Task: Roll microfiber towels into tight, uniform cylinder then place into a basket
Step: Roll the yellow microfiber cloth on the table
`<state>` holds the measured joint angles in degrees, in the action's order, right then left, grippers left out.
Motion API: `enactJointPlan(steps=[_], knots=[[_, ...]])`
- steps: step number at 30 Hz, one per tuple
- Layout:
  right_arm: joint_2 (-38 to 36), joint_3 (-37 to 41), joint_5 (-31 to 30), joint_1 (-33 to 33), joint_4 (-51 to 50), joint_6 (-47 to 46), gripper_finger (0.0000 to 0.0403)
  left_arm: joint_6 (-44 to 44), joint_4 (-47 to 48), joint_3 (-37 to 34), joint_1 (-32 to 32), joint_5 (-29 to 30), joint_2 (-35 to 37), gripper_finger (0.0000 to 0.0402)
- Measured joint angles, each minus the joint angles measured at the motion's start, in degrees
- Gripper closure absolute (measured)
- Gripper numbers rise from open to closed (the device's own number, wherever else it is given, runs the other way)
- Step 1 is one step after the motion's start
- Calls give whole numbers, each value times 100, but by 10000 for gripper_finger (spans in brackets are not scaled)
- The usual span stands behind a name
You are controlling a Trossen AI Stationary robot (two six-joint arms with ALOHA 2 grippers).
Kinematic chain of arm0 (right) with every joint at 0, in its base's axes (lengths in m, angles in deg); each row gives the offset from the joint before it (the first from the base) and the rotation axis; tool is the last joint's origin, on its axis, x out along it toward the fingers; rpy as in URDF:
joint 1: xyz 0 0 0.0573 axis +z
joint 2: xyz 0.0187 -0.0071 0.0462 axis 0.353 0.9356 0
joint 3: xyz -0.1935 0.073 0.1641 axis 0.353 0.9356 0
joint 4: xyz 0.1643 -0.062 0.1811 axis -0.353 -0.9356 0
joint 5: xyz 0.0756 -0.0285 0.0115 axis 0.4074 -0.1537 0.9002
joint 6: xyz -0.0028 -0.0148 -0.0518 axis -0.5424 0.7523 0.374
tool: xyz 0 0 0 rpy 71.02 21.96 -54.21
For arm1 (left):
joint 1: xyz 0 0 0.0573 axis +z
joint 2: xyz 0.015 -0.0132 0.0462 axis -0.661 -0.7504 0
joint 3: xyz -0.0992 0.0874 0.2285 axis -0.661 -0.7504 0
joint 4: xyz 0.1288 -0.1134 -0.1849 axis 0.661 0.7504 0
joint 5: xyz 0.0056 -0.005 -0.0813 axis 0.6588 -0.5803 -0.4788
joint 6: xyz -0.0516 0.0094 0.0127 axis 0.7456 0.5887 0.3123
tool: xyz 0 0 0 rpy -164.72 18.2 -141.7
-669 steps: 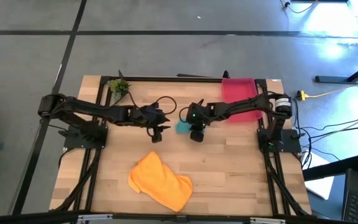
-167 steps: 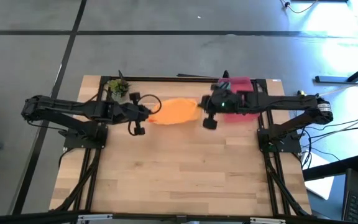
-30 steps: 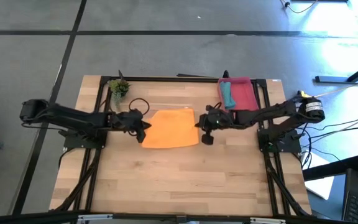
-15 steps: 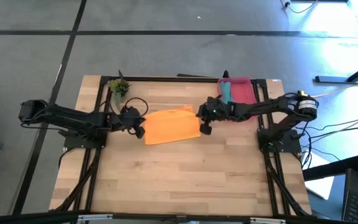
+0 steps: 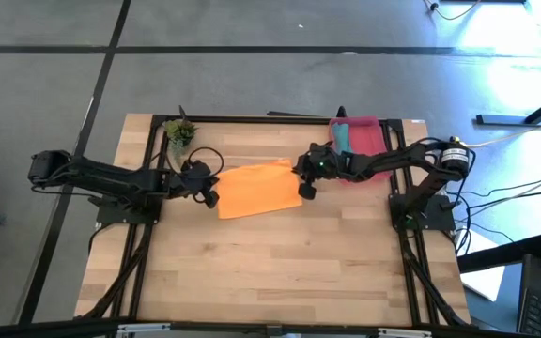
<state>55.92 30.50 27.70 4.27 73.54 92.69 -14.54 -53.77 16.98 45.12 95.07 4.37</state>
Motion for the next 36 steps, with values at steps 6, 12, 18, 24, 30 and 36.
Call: enactJointPlan(steps=[6, 12, 18, 24, 30, 36], knots=[[0, -75, -21, 0, 43, 35, 312, 147, -7, 0, 36, 78, -2, 371], [0, -270, -23, 2, -51, 49, 243, 149, -7, 0, 263, 92, -2, 317], [0, -712, 29, 110, -366, 28, 184, -27, -92, 0, 542, 62, 33, 282], [0, -1061, 1391, 516, -1406, -142, 170, -589, -801, 3, 570, -940, 240, 280], [6, -750, 1604, 1023, -1396, -260, 179, -772, -693, 4, 329, -1667, -165, 280], [173, -625, 1479, 1067, -1281, -602, 181, -759, -731, 6, 83, -1683, -842, 280]])
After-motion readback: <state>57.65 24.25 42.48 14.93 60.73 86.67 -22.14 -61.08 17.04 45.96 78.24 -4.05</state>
